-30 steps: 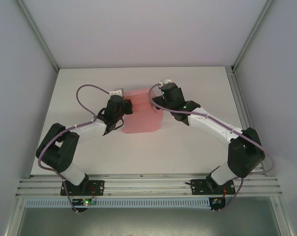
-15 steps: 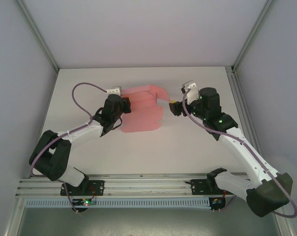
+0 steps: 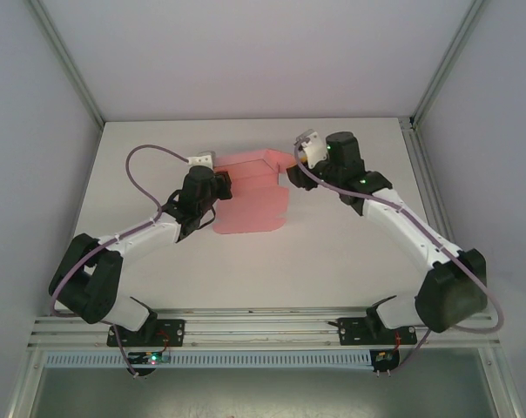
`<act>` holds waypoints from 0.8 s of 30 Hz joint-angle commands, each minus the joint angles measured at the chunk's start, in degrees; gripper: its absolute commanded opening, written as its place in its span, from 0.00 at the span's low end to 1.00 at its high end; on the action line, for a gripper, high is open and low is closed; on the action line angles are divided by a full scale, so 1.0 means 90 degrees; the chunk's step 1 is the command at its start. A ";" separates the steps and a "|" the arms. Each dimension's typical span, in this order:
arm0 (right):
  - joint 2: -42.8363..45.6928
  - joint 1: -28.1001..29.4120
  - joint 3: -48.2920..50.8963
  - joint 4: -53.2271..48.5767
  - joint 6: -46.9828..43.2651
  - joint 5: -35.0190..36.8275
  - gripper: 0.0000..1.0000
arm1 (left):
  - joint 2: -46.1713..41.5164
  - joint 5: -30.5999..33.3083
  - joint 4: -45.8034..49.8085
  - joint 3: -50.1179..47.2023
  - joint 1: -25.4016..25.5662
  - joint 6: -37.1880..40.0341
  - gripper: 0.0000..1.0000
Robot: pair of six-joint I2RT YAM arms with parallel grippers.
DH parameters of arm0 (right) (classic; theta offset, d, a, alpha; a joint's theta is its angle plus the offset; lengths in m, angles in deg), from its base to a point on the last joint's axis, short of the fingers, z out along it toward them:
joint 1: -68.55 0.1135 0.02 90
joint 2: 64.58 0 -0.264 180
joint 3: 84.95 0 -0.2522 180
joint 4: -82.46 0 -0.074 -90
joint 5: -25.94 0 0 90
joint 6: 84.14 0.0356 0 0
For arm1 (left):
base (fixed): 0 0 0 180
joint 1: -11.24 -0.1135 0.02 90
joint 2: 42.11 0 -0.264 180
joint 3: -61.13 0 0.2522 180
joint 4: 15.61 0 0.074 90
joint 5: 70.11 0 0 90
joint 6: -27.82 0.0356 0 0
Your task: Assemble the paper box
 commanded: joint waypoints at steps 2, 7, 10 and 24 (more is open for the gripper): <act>-0.0188 0.0426 -0.0352 -0.0029 -0.0084 0.1097 0.31 | -0.0084 0.0261 0.0203 0.0265 0.0110 -0.0035 0.00; -0.0448 0.0921 -0.0514 -0.0006 0.0010 0.2835 0.22 | -0.0068 0.0129 0.0161 0.0270 0.0183 -0.0015 0.00; -0.0638 0.1168 -0.0721 -0.0211 0.0072 0.3889 0.20 | -0.0135 0.0320 0.0327 0.0313 0.0248 -0.0029 0.00; -0.1202 0.1195 -0.1294 -0.0646 0.0996 0.7497 0.11 | -0.0479 0.0865 0.0781 0.0245 0.0503 -0.0281 0.00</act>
